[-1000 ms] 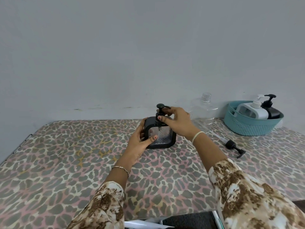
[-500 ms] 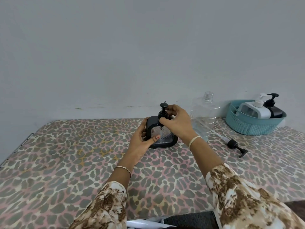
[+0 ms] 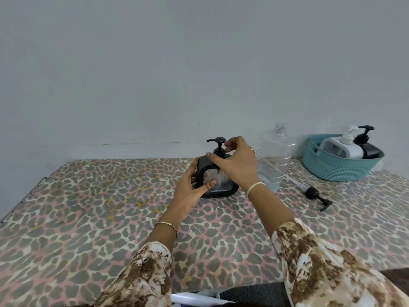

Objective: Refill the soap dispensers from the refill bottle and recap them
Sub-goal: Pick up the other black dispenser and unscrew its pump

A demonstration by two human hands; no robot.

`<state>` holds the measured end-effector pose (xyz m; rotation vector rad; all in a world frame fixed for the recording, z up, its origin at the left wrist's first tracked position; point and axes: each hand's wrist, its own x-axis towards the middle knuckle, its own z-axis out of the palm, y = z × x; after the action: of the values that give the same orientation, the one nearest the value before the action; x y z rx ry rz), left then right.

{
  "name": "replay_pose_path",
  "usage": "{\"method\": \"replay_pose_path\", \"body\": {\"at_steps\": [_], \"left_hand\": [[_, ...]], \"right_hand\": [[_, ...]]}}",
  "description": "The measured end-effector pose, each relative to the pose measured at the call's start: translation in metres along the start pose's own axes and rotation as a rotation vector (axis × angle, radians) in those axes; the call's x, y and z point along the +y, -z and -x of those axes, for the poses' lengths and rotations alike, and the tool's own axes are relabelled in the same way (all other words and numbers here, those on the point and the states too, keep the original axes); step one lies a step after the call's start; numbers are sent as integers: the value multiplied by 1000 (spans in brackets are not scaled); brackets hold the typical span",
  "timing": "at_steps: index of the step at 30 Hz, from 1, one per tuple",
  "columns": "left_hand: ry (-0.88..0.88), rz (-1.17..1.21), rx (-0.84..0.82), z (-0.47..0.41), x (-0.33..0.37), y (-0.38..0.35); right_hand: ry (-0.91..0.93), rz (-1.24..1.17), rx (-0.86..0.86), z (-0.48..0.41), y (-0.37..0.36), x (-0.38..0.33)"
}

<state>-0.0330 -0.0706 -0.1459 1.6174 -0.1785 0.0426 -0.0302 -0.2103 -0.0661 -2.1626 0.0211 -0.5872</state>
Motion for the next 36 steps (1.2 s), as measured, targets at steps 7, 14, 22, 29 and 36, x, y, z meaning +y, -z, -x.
{"method": "replay_pose_path", "body": {"at_steps": [7,14,22,29,36], "left_hand": [[-46,-93,80,2,-1,-3],[-92,-220,146,8,5,-6],[-128,-283,156,10,2,-5],[-197,-386,190,14,3,-8],[-224,-465,278,20,2,-8]], "right_hand": [[36,14,-27,0,0,-2],[23,-17,-10,6,15,-8],[-3,-438,293,9,59,-29],[19,-668,473,32,97,2],[-103,-544,302,69,105,68]]}}
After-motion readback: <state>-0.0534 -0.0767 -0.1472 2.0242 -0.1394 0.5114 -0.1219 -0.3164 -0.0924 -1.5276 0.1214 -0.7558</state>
